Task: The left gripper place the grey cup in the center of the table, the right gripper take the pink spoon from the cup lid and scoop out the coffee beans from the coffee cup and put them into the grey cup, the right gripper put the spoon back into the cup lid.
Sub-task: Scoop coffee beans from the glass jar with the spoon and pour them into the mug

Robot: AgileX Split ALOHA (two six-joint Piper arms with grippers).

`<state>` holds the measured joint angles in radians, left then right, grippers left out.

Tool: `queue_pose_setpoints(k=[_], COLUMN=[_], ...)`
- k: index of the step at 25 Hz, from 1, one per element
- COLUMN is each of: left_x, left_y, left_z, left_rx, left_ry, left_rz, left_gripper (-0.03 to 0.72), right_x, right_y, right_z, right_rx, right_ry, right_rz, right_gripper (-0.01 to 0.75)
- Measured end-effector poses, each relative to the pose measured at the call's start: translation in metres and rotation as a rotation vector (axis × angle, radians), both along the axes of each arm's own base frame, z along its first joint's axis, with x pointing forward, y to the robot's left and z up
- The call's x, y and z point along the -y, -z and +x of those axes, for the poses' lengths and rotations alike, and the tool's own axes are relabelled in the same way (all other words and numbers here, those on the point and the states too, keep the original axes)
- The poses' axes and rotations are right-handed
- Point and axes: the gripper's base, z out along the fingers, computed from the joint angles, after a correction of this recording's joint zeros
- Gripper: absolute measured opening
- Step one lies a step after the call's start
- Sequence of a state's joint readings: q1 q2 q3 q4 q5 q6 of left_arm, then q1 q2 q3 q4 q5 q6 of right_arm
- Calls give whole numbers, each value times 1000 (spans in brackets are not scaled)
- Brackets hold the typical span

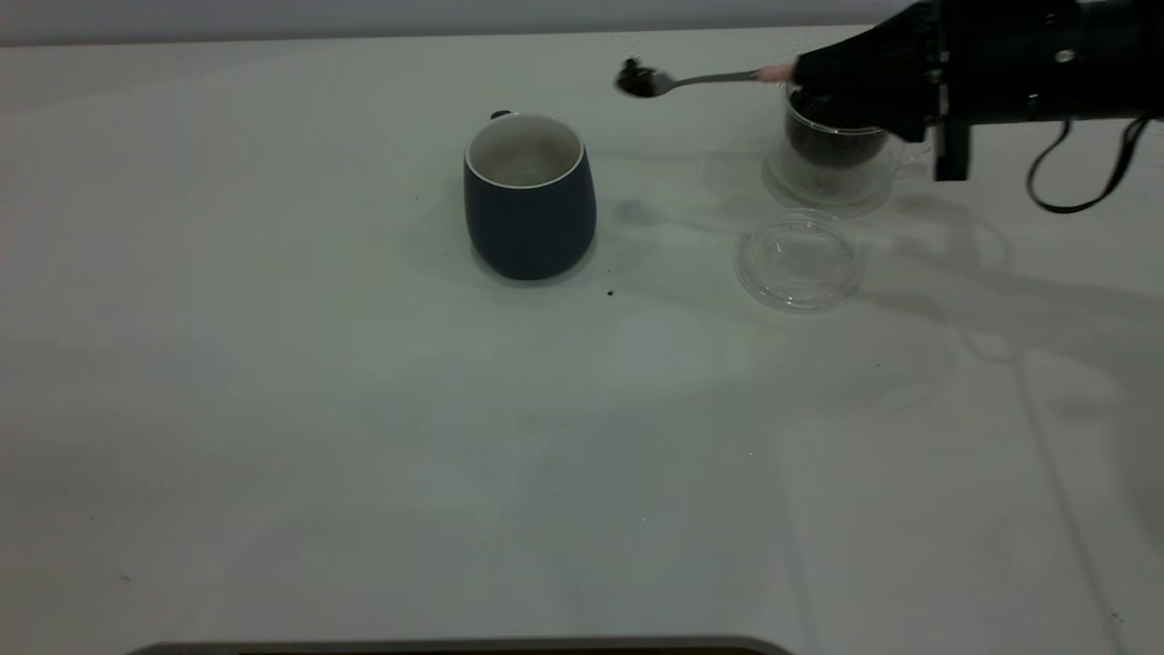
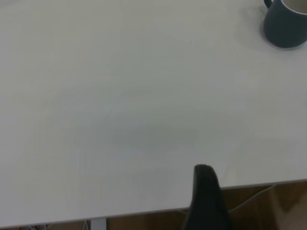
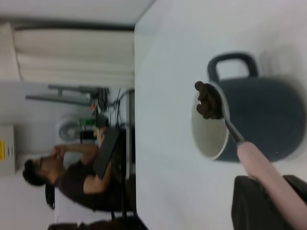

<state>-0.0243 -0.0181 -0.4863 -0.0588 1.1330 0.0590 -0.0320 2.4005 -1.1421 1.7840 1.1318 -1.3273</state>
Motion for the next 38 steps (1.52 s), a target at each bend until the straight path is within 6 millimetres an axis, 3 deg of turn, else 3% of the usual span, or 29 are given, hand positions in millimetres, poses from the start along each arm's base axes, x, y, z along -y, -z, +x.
queue_pose_setpoints(k=[10, 28, 38], left_x=[0, 0, 0], left_y=[0, 0, 0], left_z=[0, 0, 0], left_rx=[0, 0, 0], left_ry=[0, 0, 0], left_rz=[0, 0, 0], left_gripper=[586, 586, 586], right_x=[-35, -54, -52], right_y=[0, 0, 2], right_z=[-8, 9, 10], right_rx=[-10, 47, 381], right_ry=[-89, -87, -222], right_rz=[6, -135, -305], right_gripper=[114, 114, 114])
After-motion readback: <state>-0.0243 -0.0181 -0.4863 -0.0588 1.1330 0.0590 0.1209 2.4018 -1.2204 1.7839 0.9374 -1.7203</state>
